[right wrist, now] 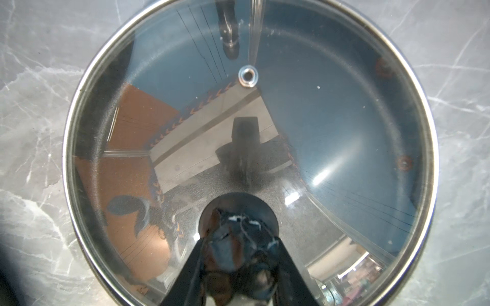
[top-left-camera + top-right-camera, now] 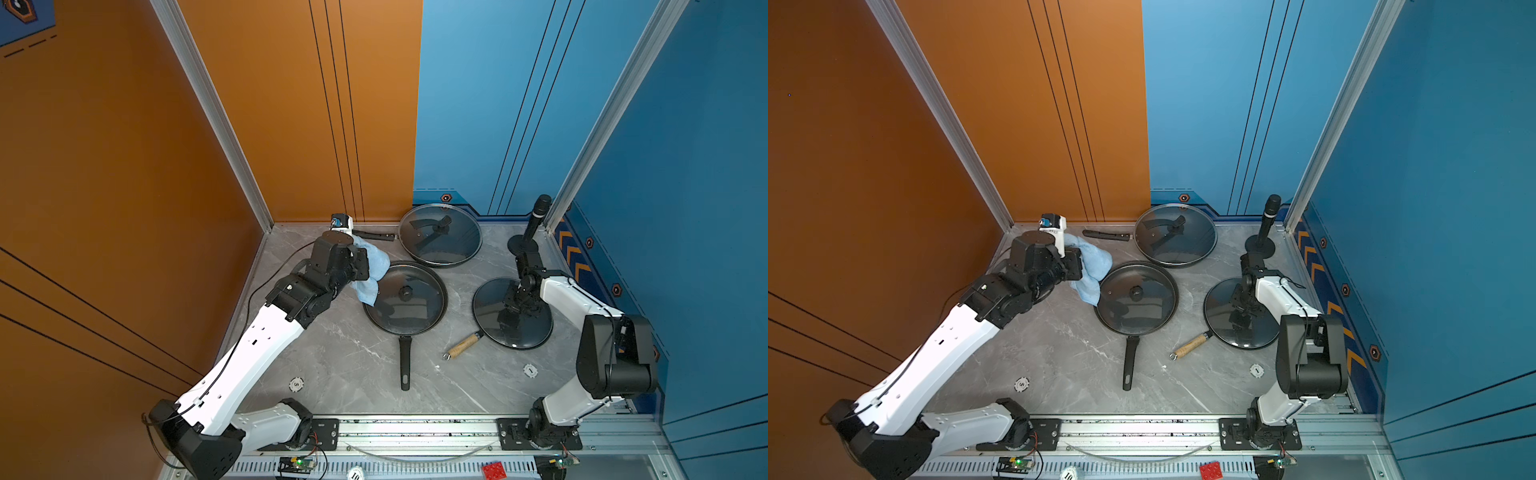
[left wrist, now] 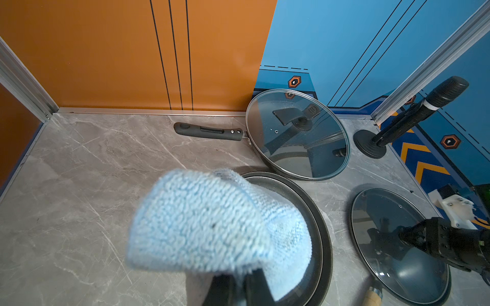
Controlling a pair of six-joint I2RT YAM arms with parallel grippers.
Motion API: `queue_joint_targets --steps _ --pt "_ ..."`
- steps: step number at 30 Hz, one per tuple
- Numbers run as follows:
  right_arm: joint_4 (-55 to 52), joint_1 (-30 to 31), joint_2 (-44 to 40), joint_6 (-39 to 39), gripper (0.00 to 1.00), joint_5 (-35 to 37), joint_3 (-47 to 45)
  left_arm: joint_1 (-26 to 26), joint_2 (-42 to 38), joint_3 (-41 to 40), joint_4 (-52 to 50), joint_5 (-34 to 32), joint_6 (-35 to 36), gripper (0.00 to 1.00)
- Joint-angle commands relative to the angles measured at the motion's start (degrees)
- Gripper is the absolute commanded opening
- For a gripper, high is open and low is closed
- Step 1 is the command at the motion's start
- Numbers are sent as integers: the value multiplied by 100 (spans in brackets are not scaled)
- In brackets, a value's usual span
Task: Wipe the pot lid with a cloth
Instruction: Place the pot lid on the cooking pot.
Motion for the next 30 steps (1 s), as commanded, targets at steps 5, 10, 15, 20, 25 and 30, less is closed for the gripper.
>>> queue_joint_targets --steps 5,10,15,20,25,30 --pt "163 58 -11 82 10 -38 -42 -57 -10 -7 25 -120 -45 0" --pt "83 58 -61 71 9 -46 47 -59 20 6 24 -111 -45 0" --pt "-8 50 -105 38 9 -46 174 -64 50 13 26 -103 -45 0" --pt "-115 57 -112 29 8 -64 266 -66 72 2 27 -96 -61 0" --pt "-163 50 -196 29 8 -29 282 -65 125 21 30 -79 -55 0" --pt "-180 41 -238 21 8 -24 292 -63 194 67 23 -34 -45 0"
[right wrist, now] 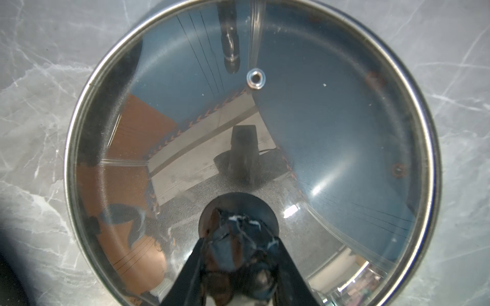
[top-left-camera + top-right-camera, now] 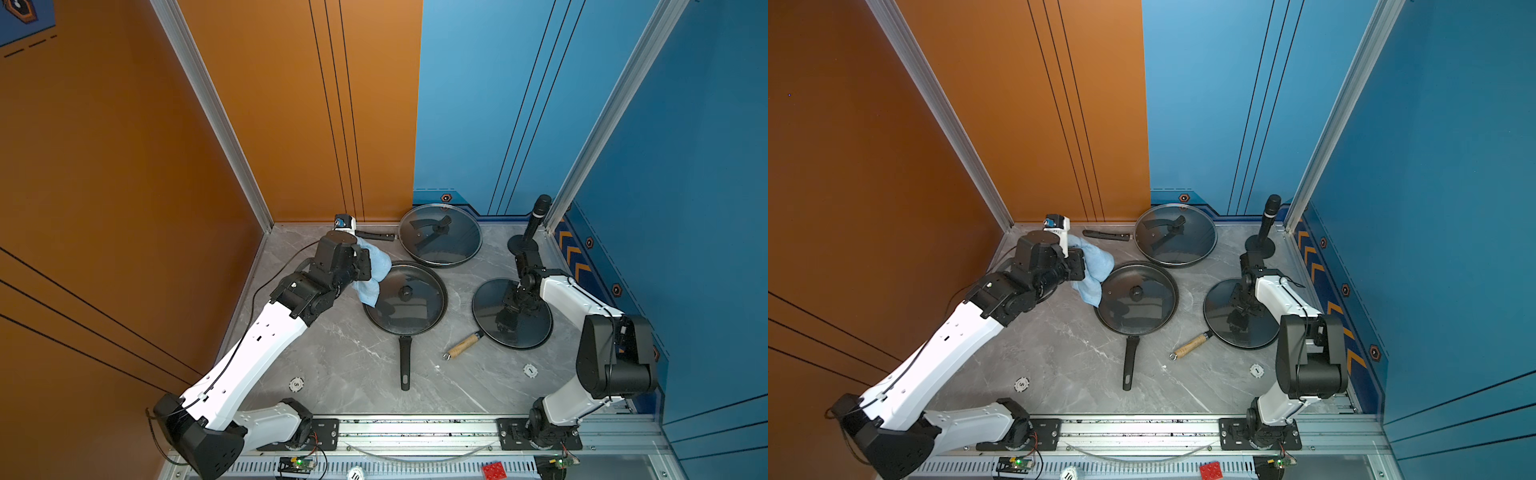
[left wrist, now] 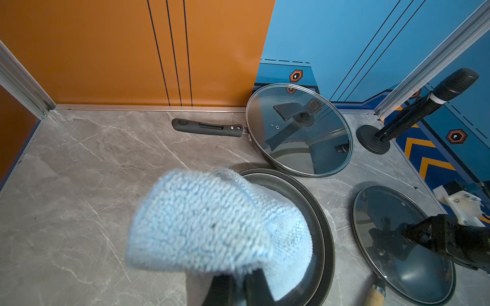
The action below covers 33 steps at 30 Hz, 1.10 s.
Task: Wipe the pot lid with a cloth
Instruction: Place the pot lid on the cooking pot.
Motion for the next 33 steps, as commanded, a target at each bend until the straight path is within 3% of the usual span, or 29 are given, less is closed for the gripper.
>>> queue_joint_targets --steps 1,26,30,33 --pt "-83 28 -219 3 8 56 222 -47 52 66 25 -26 -45 0" --pt "-74 67 198 -74 7 145 147 -47 133 98 31 -41 -19 0" --pt "-65 89 327 -61 16 110 139 -46 177 132 26 -14 -19 0" --pt "-74 98 345 -35 29 154 114 -42 183 140 31 -33 -11 0"
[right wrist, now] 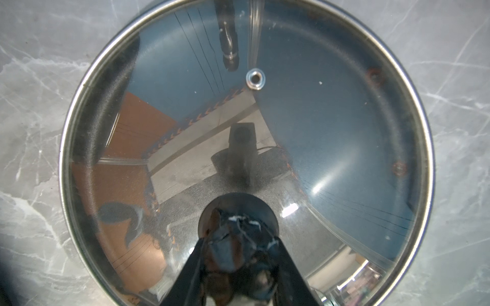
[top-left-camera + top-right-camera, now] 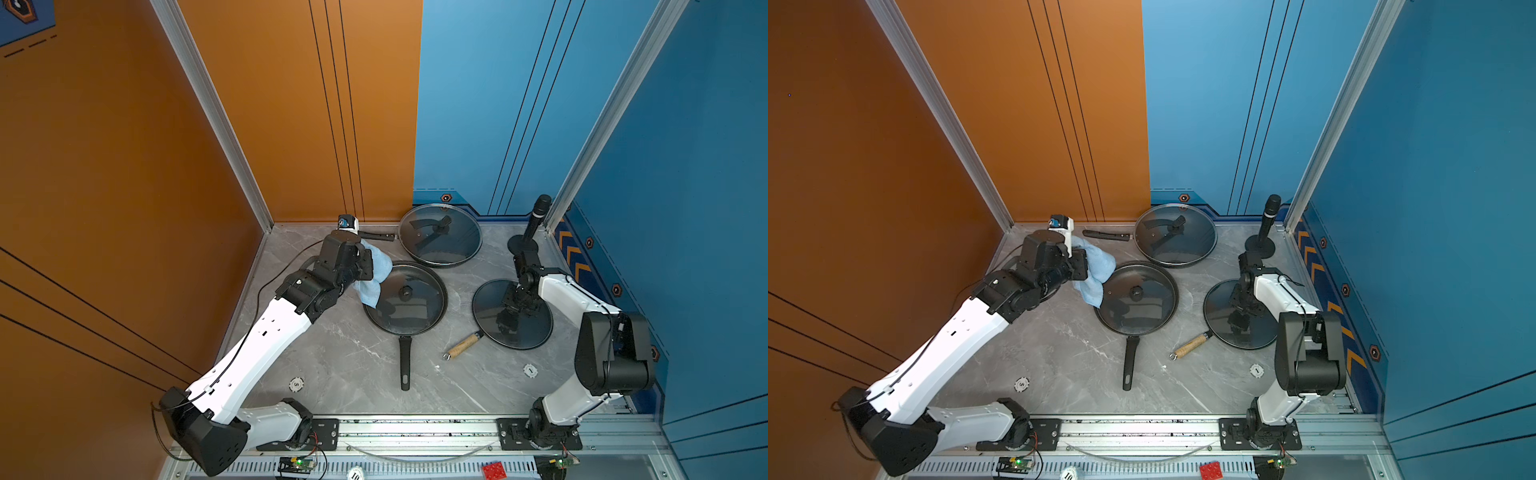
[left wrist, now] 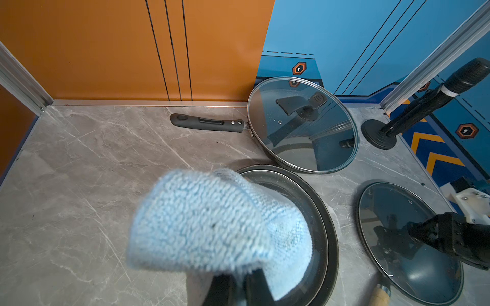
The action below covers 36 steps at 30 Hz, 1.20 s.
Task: Wipe the pot lid with a cloth
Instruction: Place the pot lid on the cooking pot, then pick up the pot lid from the cooking pot.
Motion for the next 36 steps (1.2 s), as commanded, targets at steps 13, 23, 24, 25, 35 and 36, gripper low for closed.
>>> queue_joint_targets --steps 13,23,24,25,35,36 --pt "80 81 -568 318 82 226 284 -20 -1 137 31 -56 5 0" --pt "370 1691 -1131 1254 100 29 676 50 0 99 51 12 -100 0" --pt "477 1961 -1192 1427 100 51 707 65 -14 76 55 27 -124 0" --pt "678 2270 -1251 1635 100 44 717 77 -26 57 76 34 -131 0" --pt "2292 3878 -1720 2104 100 372 574 199 -320 -72 69 -24 -171 0" --pt "2769 3815 -1803 2198 100 41 314 213 -367 -96 77 -56 -177 0"
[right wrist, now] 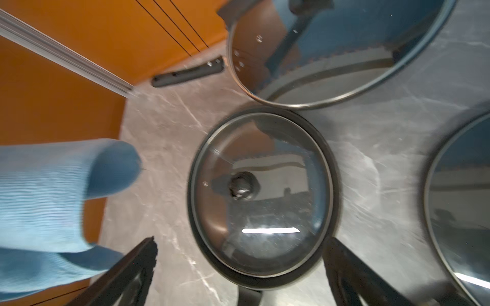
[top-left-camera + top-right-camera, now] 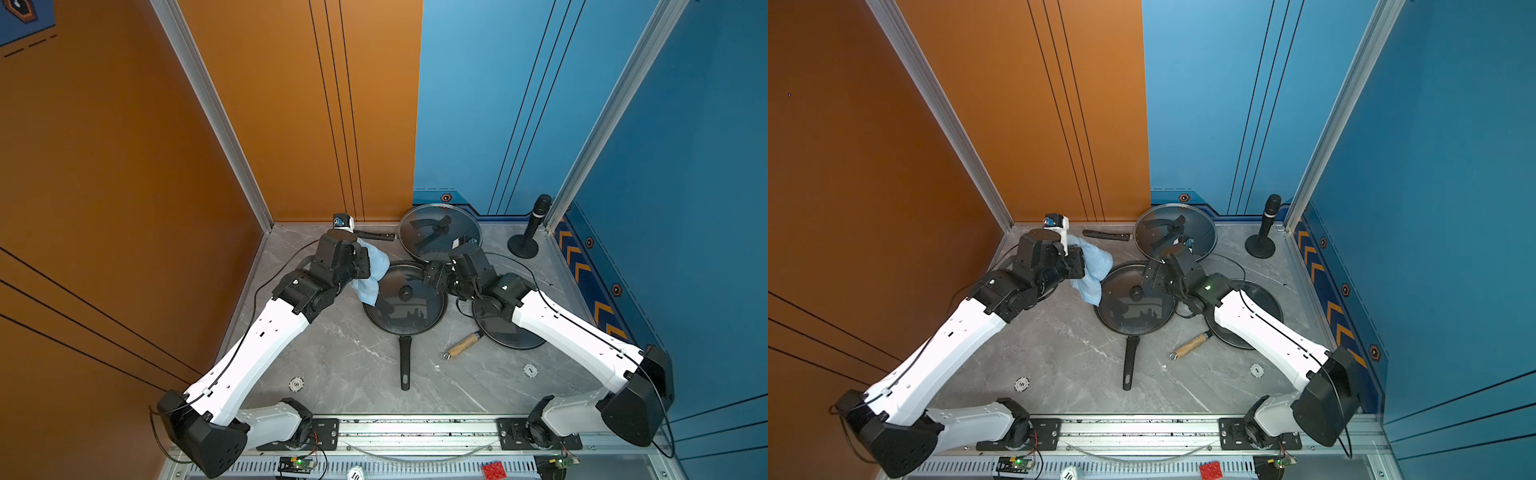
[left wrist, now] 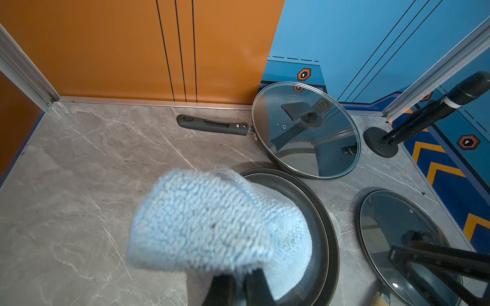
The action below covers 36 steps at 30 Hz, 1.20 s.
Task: Wipe the pot lid with a cloth
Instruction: Pick up the pot lid from the cooking pot.
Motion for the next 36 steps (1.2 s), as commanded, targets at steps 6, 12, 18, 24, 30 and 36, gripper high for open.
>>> queue_joint_targets --steps 6,12,18,24,30,36 --pt "1635 -169 -576 398 100 -378 -835 84 -436 -185 69 -89 -105 0" --pt "875 -18 -51 -764 97 668 -16 88 -677 -377 44 -87 -140 0" --pt "1047 218 957 -1832 93 1429 294 146 -900 -450 -195 -49 -114 0" --pt "1154 478 1895 -2226 93 1742 685 192 -1280 -646 -454 -137 -154 0" --pt "852 735 2858 -2414 78 1601 1322 360 -1584 -751 -638 -126 -158 0" --pt "895 828 3238 -2336 77 1736 1393 479 -1833 -946 -724 -136 -113 0"
